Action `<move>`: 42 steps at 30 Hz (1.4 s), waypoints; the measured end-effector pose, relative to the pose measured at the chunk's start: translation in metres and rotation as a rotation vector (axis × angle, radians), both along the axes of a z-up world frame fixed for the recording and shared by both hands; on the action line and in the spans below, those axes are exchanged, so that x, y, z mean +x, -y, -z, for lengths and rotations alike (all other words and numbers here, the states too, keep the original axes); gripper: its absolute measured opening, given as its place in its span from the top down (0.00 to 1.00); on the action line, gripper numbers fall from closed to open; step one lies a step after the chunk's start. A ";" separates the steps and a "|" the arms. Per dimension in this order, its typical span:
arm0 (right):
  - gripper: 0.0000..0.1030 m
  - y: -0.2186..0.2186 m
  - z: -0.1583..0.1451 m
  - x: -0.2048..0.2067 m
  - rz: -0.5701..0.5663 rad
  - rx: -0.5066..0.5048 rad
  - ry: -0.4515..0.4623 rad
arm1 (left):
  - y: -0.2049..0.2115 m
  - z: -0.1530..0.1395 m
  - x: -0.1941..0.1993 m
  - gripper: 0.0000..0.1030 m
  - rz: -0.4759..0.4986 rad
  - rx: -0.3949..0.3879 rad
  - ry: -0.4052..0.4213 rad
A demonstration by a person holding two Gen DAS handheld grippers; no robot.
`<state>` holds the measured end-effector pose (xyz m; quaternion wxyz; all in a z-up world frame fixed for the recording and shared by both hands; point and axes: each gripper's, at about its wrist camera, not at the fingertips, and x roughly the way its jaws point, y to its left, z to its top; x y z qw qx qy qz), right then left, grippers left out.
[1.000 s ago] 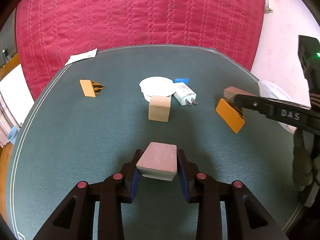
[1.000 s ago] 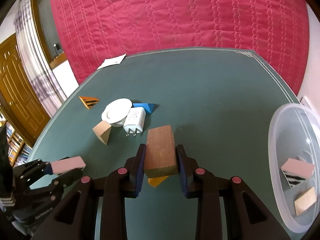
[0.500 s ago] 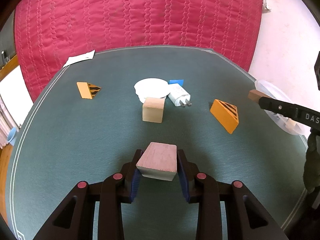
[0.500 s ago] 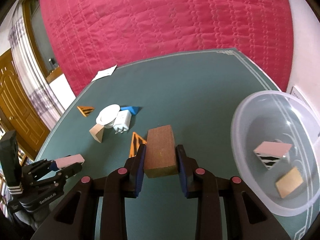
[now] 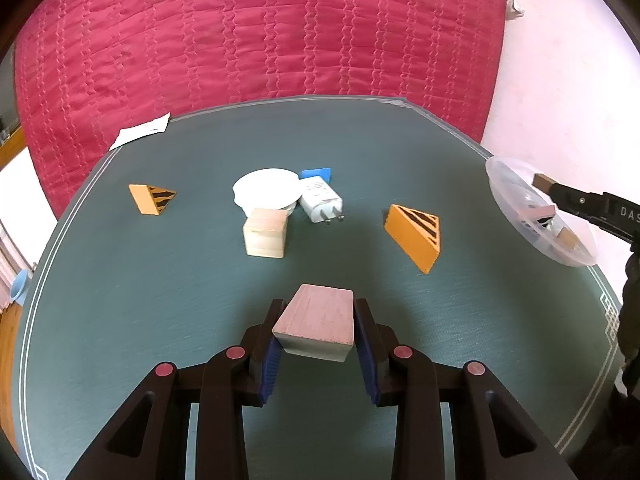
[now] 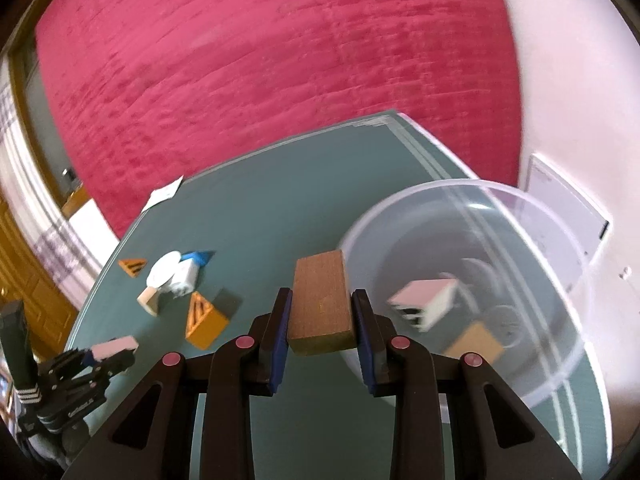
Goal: Organize rigid objects
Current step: 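Carry the brown block into the clear bowl and open the right gripper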
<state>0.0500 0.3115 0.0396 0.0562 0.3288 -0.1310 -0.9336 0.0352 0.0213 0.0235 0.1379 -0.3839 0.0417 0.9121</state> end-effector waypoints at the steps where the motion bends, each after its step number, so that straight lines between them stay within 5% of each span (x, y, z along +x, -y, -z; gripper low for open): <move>1: 0.70 -0.006 -0.001 0.002 0.016 -0.004 -0.003 | -0.002 0.000 0.000 0.66 0.003 -0.001 0.000; 24: 0.70 -0.115 -0.001 0.022 0.327 -0.061 -0.030 | -0.031 -0.013 0.002 0.66 0.066 -0.016 -0.031; 38: 0.69 -0.132 0.010 0.026 0.366 -0.098 -0.028 | -0.058 -0.026 0.004 0.66 0.124 -0.017 -0.061; 42: 0.58 -0.133 0.008 0.028 0.370 -0.101 -0.047 | -0.067 -0.030 0.004 0.66 0.145 -0.016 -0.072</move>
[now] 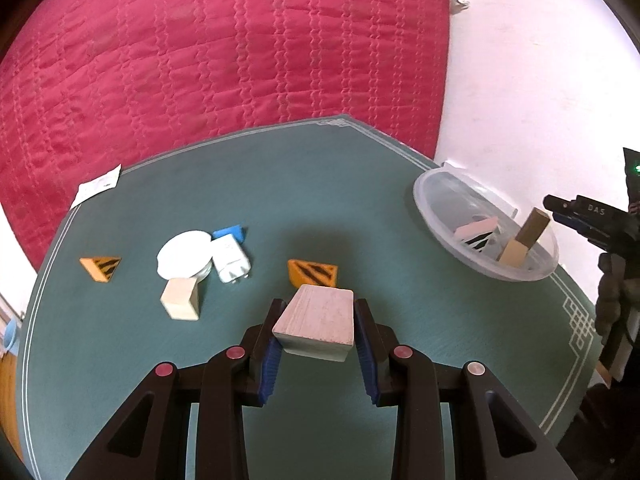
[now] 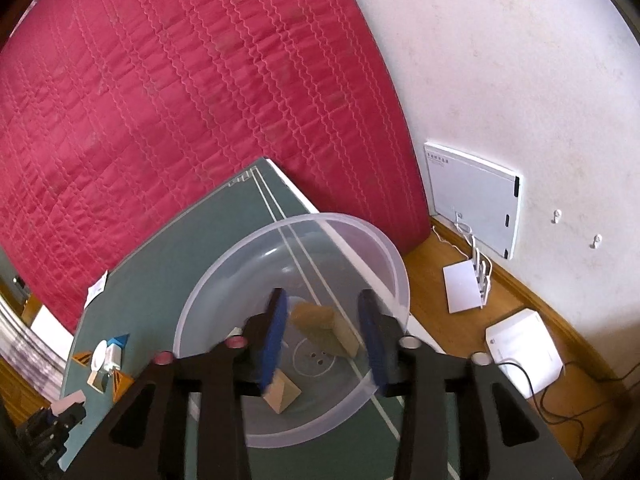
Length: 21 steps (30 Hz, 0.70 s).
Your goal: Organize rigid objects
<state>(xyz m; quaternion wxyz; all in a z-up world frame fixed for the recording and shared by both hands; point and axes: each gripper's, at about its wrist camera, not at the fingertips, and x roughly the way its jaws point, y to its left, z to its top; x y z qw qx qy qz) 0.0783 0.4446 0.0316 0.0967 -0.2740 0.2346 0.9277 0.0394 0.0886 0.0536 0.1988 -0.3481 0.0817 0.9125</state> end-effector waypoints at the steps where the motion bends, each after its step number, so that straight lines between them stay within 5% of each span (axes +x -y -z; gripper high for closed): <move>1: 0.57 0.000 -0.001 0.001 0.003 0.004 -0.004 | -0.003 -0.001 0.000 0.66 0.007 -0.001 -0.004; 21: 0.57 -0.019 0.005 0.008 0.110 0.018 0.029 | -0.036 -0.013 -0.003 0.66 0.084 -0.005 -0.033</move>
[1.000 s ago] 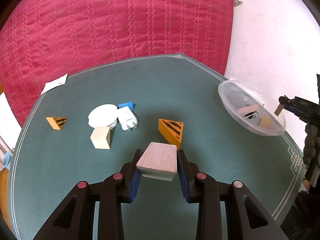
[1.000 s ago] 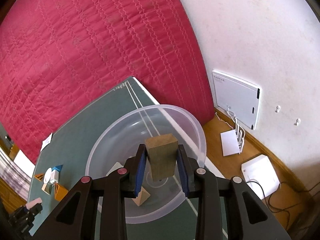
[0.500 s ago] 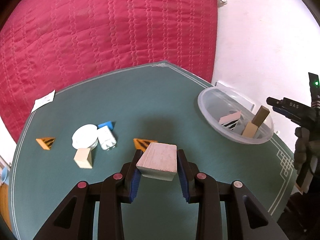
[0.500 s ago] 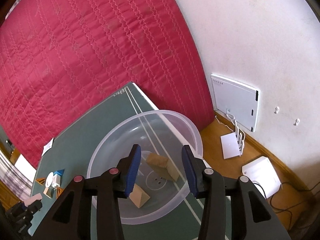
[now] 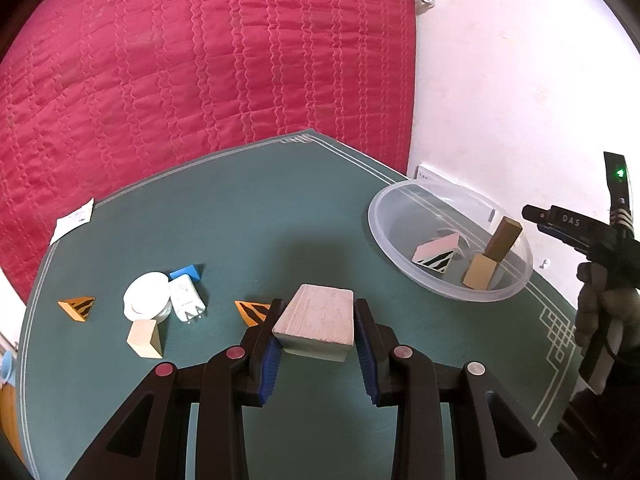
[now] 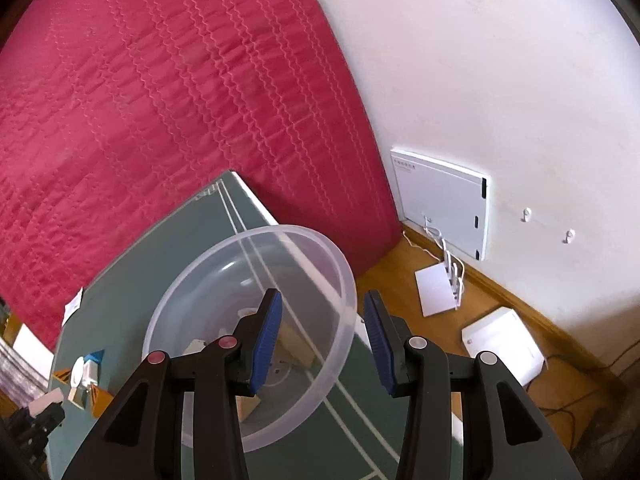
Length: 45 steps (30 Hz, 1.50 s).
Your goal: Organize rigid objects
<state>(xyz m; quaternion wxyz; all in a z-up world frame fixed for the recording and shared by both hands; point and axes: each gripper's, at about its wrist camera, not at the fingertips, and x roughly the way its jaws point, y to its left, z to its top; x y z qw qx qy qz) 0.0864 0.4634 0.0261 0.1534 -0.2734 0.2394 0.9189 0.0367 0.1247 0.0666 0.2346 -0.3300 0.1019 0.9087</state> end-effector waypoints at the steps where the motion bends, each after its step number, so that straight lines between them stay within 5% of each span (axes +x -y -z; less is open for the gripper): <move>1: 0.57 0.001 0.001 -0.001 -0.003 0.001 0.006 | 0.000 0.000 0.000 0.66 -0.001 0.001 0.002; 10: 0.54 0.028 0.001 -0.007 -0.076 0.121 0.034 | -0.001 0.003 0.000 0.66 -0.006 0.009 0.008; 20: 0.54 0.054 -0.002 -0.003 -0.180 0.137 0.027 | 0.000 0.003 0.000 0.66 -0.009 0.012 0.007; 35: 0.54 0.013 0.002 0.003 0.072 0.163 0.097 | 0.001 0.002 0.001 0.66 -0.005 0.015 0.005; 45: 0.48 0.035 0.013 -0.014 0.000 0.283 0.133 | -0.004 0.004 0.001 0.66 0.004 0.011 0.011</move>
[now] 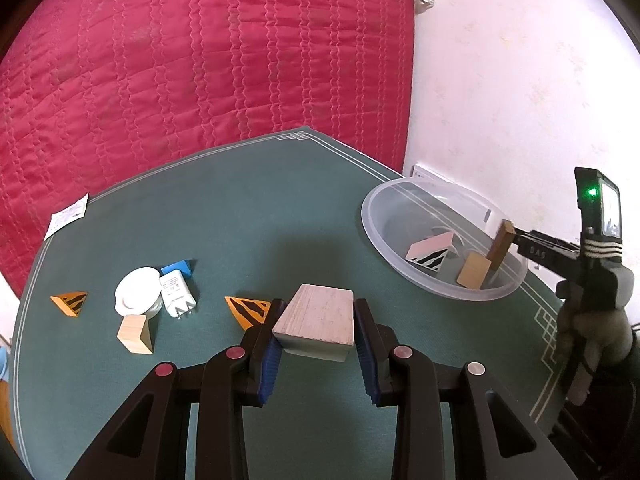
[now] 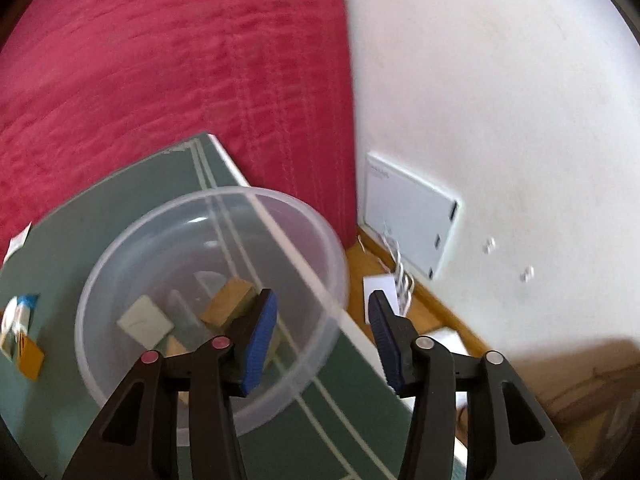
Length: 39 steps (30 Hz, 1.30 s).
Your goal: Organize rigid objects
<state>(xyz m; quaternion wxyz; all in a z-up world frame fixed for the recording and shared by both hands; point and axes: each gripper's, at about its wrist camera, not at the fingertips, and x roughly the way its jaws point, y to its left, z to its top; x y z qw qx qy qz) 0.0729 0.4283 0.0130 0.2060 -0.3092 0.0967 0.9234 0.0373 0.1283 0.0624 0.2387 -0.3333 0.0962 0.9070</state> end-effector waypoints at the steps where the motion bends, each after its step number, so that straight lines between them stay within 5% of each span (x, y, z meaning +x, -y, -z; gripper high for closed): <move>1: 0.44 0.006 -0.003 0.002 -0.029 0.022 -0.027 | 0.000 0.000 0.000 0.66 0.001 0.000 0.000; 5: 0.39 0.015 -0.009 0.007 -0.045 0.080 -0.073 | -0.002 -0.002 0.000 0.66 0.005 -0.004 -0.005; 16: 0.39 -0.018 -0.018 0.017 0.050 -0.047 -0.127 | -0.022 -0.013 -0.004 0.66 0.048 -0.021 -0.055; 39: 0.39 -0.013 -0.022 0.015 0.014 -0.108 -0.153 | -0.124 -0.008 -0.051 0.61 0.187 -0.052 -0.053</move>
